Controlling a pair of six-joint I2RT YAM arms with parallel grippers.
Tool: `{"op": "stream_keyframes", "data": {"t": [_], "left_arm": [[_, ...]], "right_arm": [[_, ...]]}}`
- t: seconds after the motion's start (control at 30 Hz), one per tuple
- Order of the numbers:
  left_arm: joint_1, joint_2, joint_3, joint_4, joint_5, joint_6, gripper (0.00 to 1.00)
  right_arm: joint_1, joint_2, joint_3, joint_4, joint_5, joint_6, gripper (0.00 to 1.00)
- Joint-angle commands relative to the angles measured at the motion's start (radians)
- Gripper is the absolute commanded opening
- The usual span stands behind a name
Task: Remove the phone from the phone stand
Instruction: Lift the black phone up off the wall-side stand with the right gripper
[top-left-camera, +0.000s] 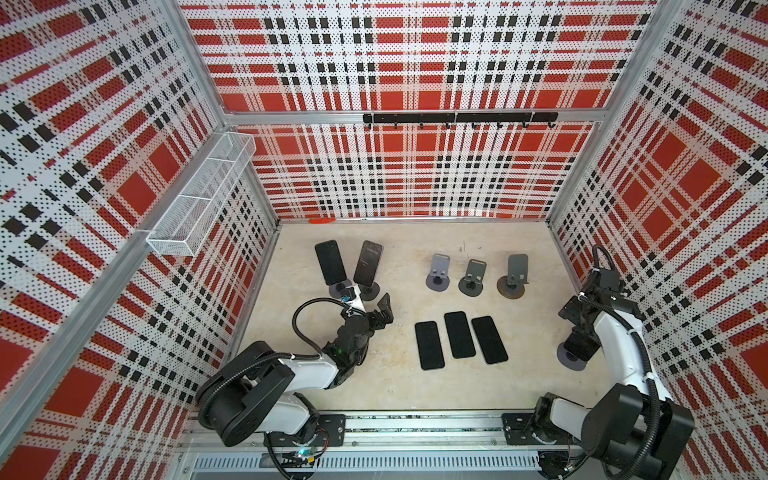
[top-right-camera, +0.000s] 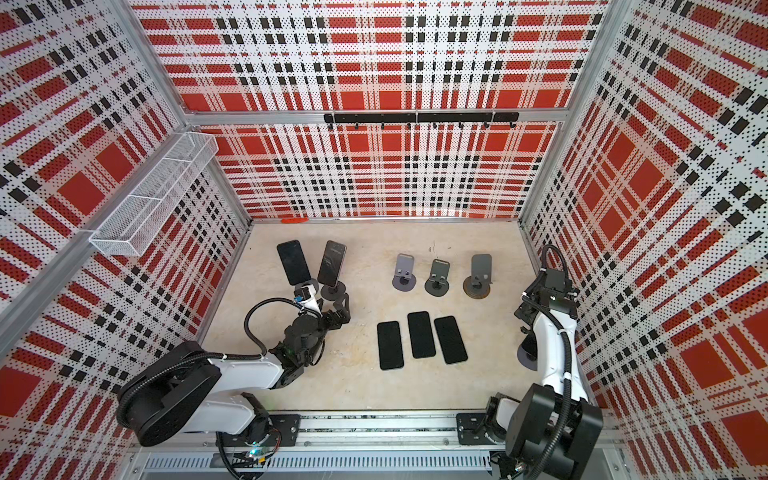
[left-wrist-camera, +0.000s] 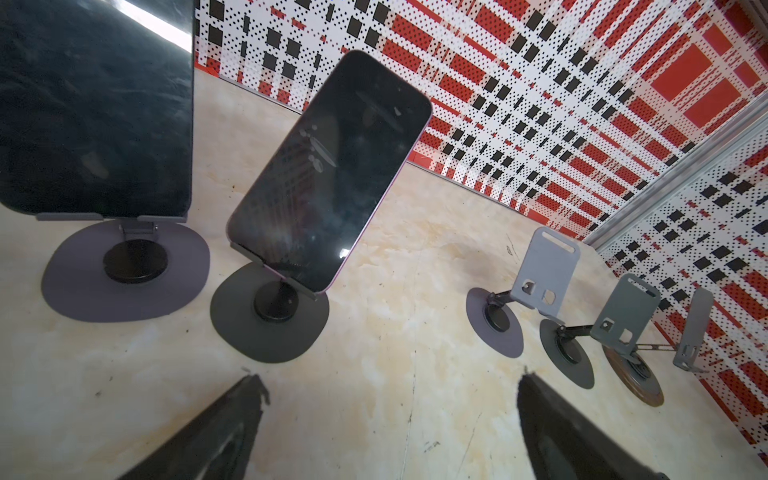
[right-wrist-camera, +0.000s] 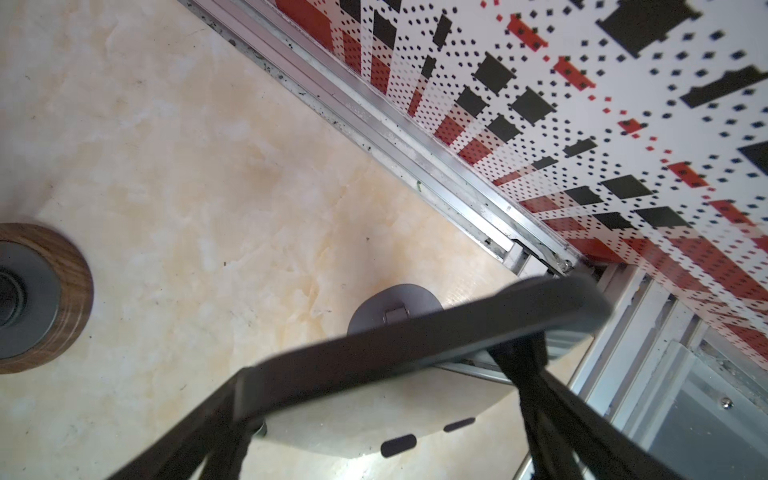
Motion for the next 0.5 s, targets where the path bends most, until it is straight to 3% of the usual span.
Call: {"op": "stream_keyframes", "data": {"t": [0.0,0.23,0.47], "left_arm": [[0.004,0.000,0.017,0.021,0.003,-0.008,0.98],[0.003,-0.006,0.016,0.022,0.005,-0.008,0.98],[0.000,-0.005,0.015,0.022,0.005,-0.010,0.98]], "right_arm": [[-0.010,-0.022,-0.020,0.043,-0.016,-0.009,1.00],[-0.010,-0.044,-0.018,0.044,0.005,-0.017,1.00],[-0.012,-0.053,-0.015,0.044,0.110,-0.019,1.00]]}}
